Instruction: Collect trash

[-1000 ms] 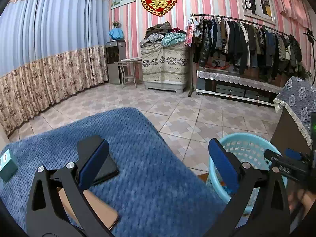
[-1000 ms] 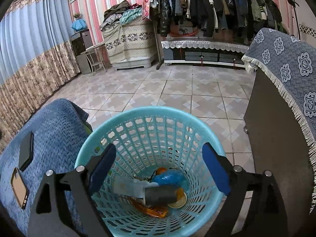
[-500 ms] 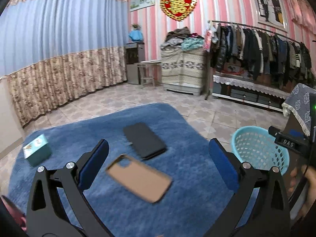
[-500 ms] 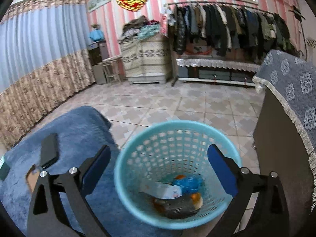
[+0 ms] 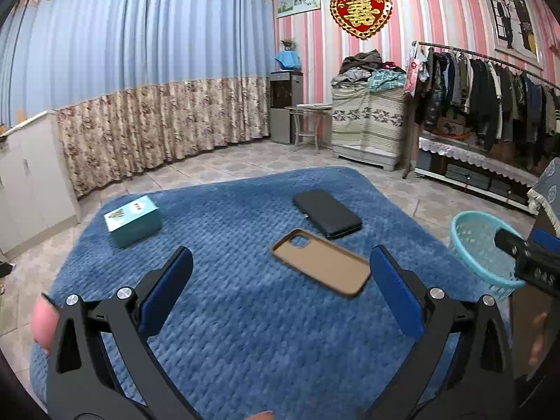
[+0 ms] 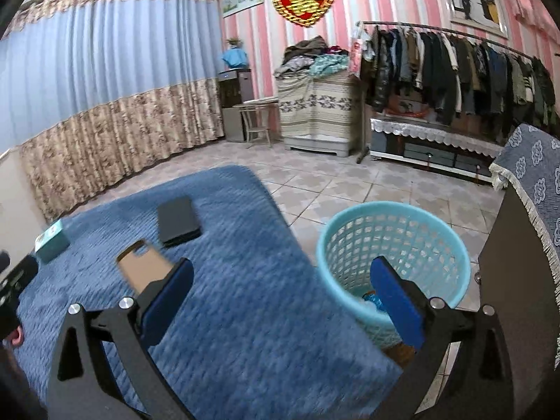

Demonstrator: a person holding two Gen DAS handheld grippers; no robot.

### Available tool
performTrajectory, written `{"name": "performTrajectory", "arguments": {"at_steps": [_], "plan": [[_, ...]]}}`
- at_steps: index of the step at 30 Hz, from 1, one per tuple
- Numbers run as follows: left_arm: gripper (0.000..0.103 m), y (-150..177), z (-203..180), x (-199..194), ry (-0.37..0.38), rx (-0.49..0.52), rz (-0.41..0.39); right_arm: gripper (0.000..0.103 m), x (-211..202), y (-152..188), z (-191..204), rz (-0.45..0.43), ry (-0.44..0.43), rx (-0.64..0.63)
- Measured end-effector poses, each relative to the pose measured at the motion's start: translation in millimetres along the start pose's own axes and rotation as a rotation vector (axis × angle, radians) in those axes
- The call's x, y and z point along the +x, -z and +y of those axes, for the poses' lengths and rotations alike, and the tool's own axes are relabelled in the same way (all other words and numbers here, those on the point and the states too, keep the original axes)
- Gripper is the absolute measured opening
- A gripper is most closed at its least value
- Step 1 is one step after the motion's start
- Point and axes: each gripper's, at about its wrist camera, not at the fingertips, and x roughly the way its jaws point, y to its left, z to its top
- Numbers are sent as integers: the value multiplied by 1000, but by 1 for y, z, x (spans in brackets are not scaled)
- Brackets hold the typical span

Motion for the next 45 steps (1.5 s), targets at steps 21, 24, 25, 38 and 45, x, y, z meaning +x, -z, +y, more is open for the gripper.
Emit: {"name": "performTrajectory", "arguments": {"at_steps": [21, 24, 25, 38, 45], "plan": [[98, 39, -1, -36, 29, 0, -62, 99, -46, 51, 9, -66, -7, -32], [98, 42, -1, -35, 31, 1, -52, 99, -46, 52, 10, -67, -6, -43], [98, 42, 1, -35, 34, -3, -50, 99, -47, 52, 12, -68, -5, -48], [98, 45, -2, -39, 42, 11, -67, 99, -51, 55, 23, -88, -9, -98], [98, 44, -1, -41, 43, 7, -70, 99, -51, 55, 23, -87, -10, -99]]}}
